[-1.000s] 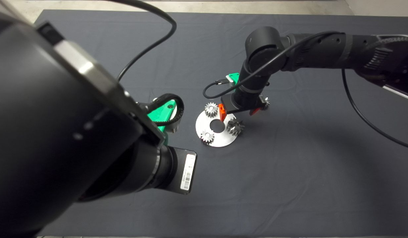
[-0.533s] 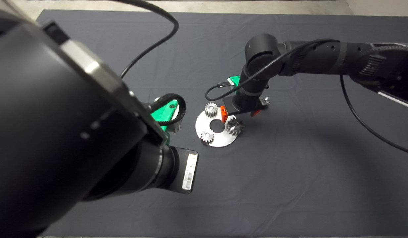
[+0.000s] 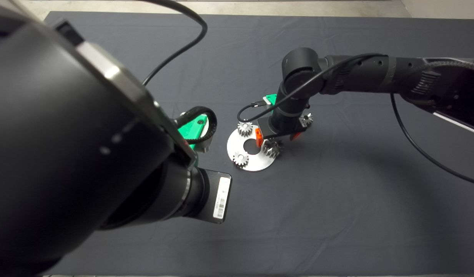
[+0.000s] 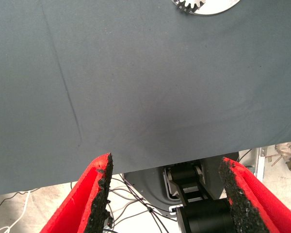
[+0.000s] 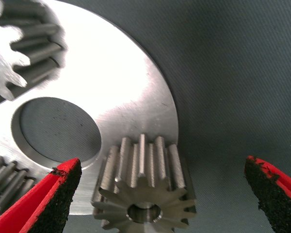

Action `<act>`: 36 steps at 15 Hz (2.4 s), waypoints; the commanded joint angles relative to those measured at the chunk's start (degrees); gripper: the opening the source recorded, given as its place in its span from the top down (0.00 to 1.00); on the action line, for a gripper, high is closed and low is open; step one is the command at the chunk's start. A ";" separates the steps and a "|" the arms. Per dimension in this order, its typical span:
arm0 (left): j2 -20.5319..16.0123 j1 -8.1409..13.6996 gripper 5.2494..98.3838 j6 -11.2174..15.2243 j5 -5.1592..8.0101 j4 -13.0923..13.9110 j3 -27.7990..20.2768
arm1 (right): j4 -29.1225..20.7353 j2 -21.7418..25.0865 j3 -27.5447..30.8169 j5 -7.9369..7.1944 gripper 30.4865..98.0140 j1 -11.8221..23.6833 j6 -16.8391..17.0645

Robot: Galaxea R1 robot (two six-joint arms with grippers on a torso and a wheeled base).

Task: Remove an incorrectly installed larger gear and replace it with the correct smaller gear

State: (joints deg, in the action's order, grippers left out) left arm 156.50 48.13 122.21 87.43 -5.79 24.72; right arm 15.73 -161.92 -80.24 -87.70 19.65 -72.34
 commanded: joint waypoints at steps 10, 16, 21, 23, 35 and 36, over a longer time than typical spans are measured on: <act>0.43 1.09 0.47 -0.04 3.98 0.34 0.13 | 1.59 -2.23 -1.04 -5.29 0.24 0.30 0.10; 0.87 1.09 0.47 -0.04 3.98 0.34 0.93 | 1.50 -1.96 -0.96 -5.29 0.39 0.39 -0.17; 1.14 1.09 0.47 -0.04 3.98 0.34 1.03 | 1.50 -1.96 -0.96 -5.29 0.50 0.39 -0.34; 1.22 1.09 0.47 -0.04 3.98 0.34 1.28 | 1.50 -1.87 -0.87 -5.29 0.54 0.42 -0.34; 1.22 1.09 0.47 -0.19 4.06 0.34 3.33 | 1.50 -1.44 -0.67 -5.38 0.73 2.36 -0.34; 1.31 1.09 0.47 -0.30 4.06 0.34 3.68 | 1.50 -1.35 -0.69 -5.46 0.73 2.68 -0.34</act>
State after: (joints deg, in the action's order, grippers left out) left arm 157.47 48.13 122.19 87.43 -5.78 27.15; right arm 15.85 -163.45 -81.29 -88.11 18.87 -72.44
